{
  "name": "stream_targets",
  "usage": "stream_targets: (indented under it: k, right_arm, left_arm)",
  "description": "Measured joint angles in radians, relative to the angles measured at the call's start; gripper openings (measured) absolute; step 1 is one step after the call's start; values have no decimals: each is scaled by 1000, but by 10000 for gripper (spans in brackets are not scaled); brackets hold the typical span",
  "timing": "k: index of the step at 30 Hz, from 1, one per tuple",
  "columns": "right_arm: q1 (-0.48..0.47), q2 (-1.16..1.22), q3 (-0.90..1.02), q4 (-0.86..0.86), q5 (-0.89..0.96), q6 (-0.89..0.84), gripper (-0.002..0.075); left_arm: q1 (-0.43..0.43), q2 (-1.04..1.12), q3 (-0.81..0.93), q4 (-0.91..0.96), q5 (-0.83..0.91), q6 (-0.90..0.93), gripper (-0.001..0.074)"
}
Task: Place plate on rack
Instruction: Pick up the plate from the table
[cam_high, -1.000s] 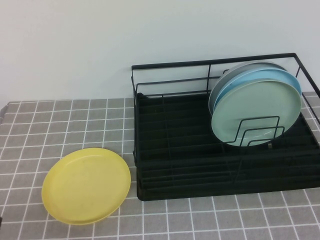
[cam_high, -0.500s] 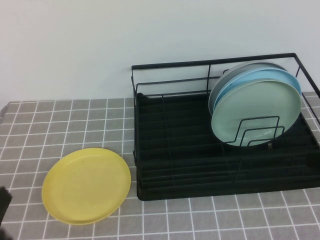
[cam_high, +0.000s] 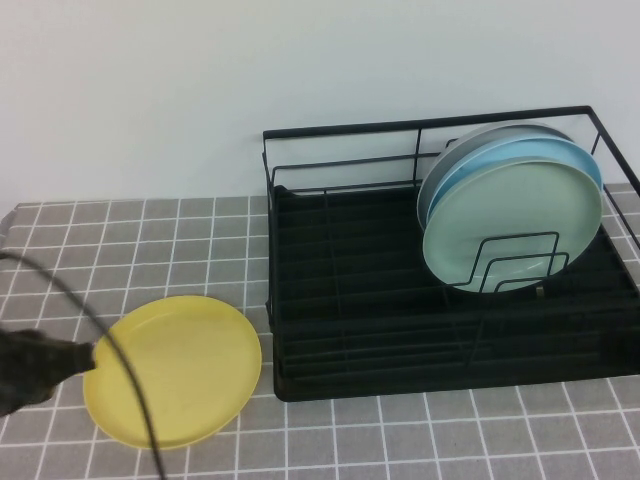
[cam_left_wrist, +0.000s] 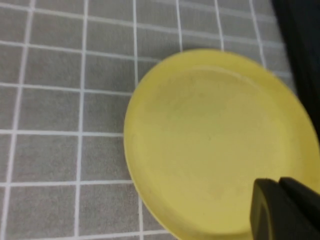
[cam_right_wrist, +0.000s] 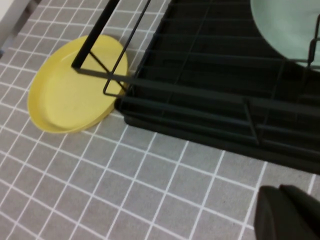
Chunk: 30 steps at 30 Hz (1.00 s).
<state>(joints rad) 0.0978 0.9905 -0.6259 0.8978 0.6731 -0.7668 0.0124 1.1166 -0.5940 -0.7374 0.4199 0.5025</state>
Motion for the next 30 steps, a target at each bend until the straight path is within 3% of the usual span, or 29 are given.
stream_targets:
  k: [5,13,17,20,24,30]
  right_arm:
    - [0,0,0,0,40,-5,-1]
    - [0,0,0,-9,96,-21,-1]
    - [0,0,0,-10,96,-30,-1]
    - [0,0,0,-10,96,-30,-1]
    - [0,0,0,-10,100,-30,-1]
    - [0,0,0,-11,105,-26,-1]
  left_arm:
    - [55,160,-97,-33,59,83,0]
    - [293,348,-224,-195,263,270,0]
    - [319,424,-255,-256,295,298,6]
    - [319,475,-268,-280,321,318,90]
    - [319,542,-270,-305,326,318,295]
    - [319,666,-289,-322,340,358,278]
